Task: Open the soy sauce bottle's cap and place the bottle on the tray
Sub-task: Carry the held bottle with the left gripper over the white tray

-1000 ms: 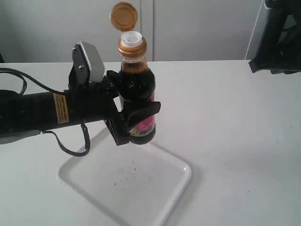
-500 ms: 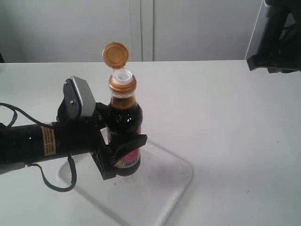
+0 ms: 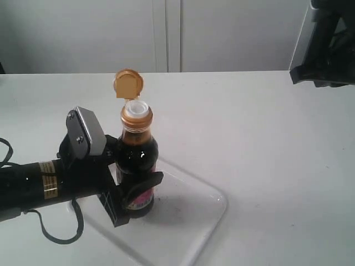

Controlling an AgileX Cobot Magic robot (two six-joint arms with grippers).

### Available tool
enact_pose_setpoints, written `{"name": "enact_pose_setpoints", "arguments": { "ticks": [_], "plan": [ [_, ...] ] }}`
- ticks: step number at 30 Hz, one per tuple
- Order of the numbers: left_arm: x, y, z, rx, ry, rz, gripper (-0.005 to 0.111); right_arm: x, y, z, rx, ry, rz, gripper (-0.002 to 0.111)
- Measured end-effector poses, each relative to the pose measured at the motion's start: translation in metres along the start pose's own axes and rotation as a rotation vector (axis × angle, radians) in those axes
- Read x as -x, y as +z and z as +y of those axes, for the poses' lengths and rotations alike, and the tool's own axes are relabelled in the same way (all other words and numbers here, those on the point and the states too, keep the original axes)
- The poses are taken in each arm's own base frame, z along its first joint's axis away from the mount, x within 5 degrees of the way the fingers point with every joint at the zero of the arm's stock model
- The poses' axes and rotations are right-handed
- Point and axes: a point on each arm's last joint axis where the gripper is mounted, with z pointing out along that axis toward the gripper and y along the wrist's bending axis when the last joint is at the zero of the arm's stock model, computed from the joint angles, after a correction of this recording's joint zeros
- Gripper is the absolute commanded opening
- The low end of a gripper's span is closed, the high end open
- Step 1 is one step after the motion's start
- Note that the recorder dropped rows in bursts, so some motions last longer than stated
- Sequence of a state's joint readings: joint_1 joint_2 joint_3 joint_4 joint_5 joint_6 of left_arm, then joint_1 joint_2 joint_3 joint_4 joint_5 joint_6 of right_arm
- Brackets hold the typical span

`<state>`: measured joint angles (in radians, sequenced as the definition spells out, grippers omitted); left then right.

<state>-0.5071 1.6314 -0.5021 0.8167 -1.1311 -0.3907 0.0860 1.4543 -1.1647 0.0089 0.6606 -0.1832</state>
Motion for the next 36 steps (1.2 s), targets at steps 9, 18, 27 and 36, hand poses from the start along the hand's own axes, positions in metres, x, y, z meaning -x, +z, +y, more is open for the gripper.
{"name": "enact_pose_setpoints", "arguments": {
  "ticks": [9, 18, 27, 36],
  "plan": [
    [-0.003, 0.002, 0.006, 0.062, -0.049, -0.005, 0.0, 0.0, 0.002, 0.0, 0.0, 0.0, 0.0, 0.0],
    [-0.015, 0.009, 0.01, 0.084, -0.11, -0.013, 0.0, 0.0, 0.002, 0.0, -0.001, 0.0, -0.003, 0.0],
    [-0.015, 0.01, 0.01, 0.079, -0.137, -0.018, 0.0, 0.0, 0.002, 0.0, -0.001, 0.0, -0.003, 0.0],
    [-0.02, 0.004, 0.007, 0.11, -0.184, -0.028, 0.024, 0.0, 0.002, 0.0, -0.001, 0.0, -0.003, 0.0]
  ]
}}
